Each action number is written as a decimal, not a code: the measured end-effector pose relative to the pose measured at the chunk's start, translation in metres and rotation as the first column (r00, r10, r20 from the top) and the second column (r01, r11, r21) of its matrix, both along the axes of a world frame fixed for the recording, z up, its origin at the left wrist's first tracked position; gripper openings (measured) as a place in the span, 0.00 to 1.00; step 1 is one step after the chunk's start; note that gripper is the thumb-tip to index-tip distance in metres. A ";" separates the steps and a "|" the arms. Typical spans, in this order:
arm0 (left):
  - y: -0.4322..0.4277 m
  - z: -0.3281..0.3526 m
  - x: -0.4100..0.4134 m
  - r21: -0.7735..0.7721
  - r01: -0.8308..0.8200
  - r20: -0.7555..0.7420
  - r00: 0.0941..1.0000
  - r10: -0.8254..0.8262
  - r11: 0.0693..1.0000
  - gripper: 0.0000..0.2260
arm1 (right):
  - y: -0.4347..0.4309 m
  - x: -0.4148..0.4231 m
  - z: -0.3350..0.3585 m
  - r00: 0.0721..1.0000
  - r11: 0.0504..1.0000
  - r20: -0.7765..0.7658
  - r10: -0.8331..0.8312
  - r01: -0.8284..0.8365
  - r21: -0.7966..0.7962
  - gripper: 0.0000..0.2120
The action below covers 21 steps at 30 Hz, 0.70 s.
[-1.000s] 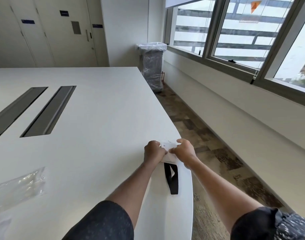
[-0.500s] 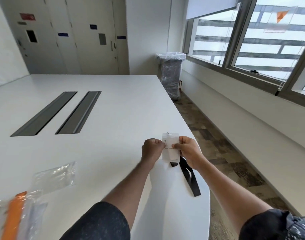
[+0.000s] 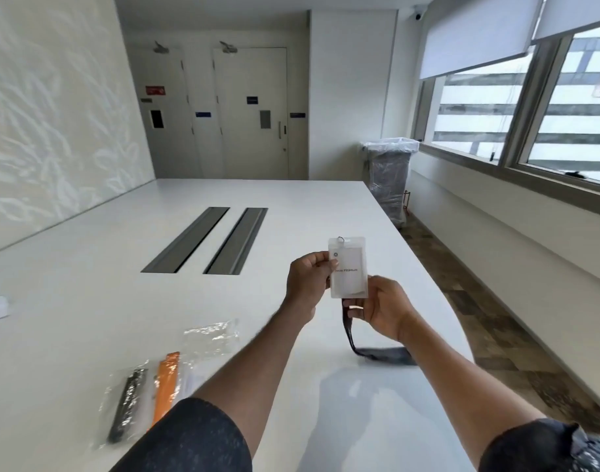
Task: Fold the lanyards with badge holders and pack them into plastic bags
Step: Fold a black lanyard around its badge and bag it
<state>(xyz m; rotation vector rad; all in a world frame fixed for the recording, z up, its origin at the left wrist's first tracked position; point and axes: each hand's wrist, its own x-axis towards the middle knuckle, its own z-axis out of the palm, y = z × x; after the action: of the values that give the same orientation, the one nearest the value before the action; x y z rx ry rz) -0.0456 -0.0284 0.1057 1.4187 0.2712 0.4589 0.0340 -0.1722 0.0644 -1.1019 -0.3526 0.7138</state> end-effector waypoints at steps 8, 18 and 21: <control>0.055 0.010 -0.050 -0.030 -0.186 0.031 0.982 0.187 0.982 0.06 | 0.059 -0.057 -0.006 0.980 0.992 0.155 0.125 -0.123 -0.023 0.07; 0.098 0.008 -0.084 -0.130 -0.254 0.033 0.965 0.260 0.958 0.06 | 0.110 -0.100 -0.005 0.860 0.942 0.506 0.067 0.113 -0.317 0.03; 0.108 0.006 -0.088 -0.194 -0.252 0.016 0.965 0.260 0.948 0.04 | 0.121 -0.106 -0.005 0.836 0.935 0.545 0.069 0.136 -0.327 0.06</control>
<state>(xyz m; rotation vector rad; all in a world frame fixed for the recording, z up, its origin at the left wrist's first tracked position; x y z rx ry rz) -0.1335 0.0793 0.1117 1.1899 0.4578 0.6570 -0.0724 -0.0515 0.0591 -1.6597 -0.7135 0.4179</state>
